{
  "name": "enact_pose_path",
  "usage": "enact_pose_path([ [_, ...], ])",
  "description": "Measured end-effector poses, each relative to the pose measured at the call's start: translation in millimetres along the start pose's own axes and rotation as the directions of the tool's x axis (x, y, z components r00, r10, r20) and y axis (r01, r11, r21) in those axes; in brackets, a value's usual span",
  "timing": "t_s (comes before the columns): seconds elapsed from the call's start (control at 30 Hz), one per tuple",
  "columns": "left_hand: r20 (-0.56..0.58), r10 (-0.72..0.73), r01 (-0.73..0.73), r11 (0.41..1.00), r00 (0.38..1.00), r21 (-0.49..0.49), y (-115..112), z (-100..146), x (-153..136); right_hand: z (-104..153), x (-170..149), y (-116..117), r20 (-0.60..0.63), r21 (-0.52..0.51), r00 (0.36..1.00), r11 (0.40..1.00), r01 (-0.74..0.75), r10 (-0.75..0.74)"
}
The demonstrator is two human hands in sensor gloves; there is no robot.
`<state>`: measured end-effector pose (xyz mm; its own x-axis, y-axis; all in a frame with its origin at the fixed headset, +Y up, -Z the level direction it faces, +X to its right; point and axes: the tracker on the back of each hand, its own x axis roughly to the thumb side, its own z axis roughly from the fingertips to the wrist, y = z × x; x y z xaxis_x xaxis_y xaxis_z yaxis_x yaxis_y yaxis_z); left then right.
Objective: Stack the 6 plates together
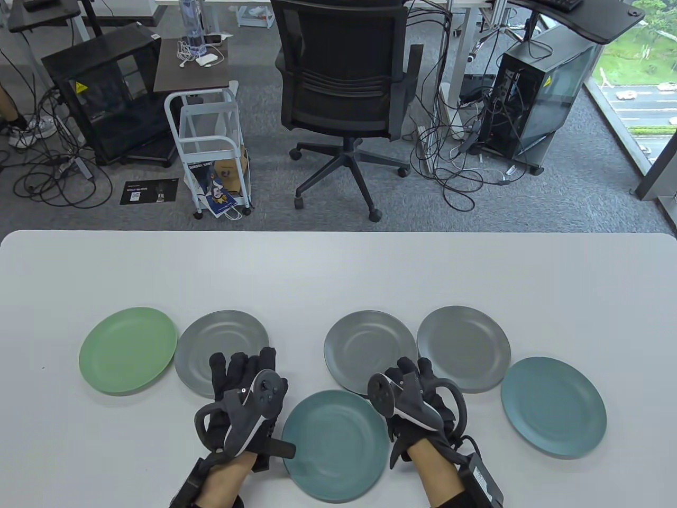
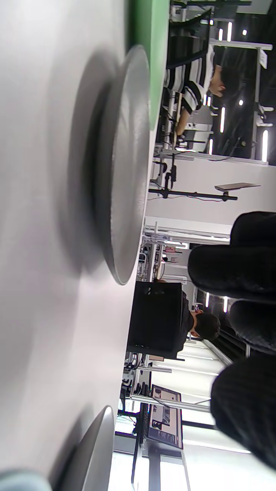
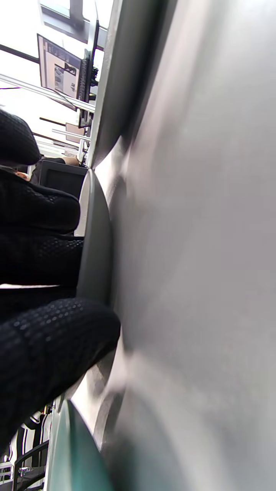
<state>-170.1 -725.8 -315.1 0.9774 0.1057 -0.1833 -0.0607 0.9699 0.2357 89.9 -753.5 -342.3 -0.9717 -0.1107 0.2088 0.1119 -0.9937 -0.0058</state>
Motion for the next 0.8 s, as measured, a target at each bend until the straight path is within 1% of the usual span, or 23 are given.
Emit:
enact_pose_path([
  [0.17, 0.009, 0.011, -0.011, 1.000, 1.000, 0.002, 0.7, 0.8, -0.4, 0.1, 1.3, -3.6, 0.008, -0.062, 1.000, 0.998, -0.013, 0.014],
  [0.33, -0.013, 0.045, -0.045, 0.999, 0.999, -0.016, -0.5, -1.8, -5.7, 3.8, -1.4, -10.7, -0.026, -0.173, 0.999, 0.985, 0.014, -0.019],
  [0.5, -0.025, 0.065, -0.066, 0.997, 0.998, -0.037, -3.5, -3.9, -9.5, 5.7, -2.9, -14.8, -0.059, -0.245, 0.997, 0.969, 0.025, -0.041],
  [0.63, -0.039, 0.075, -0.077, 0.996, 0.996, -0.047, -5.0, -5.3, -12.1, 12.6, -2.0, -21.2, -0.077, -0.395, 0.997, 0.919, -0.010, -0.023],
  [0.8, -0.077, 0.130, -0.134, 0.989, 0.989, -0.055, -3.2, -8.5, -19.7, 18.6, 0.2, -25.5, -0.058, -0.472, 0.998, 0.882, 0.003, -0.035],
])
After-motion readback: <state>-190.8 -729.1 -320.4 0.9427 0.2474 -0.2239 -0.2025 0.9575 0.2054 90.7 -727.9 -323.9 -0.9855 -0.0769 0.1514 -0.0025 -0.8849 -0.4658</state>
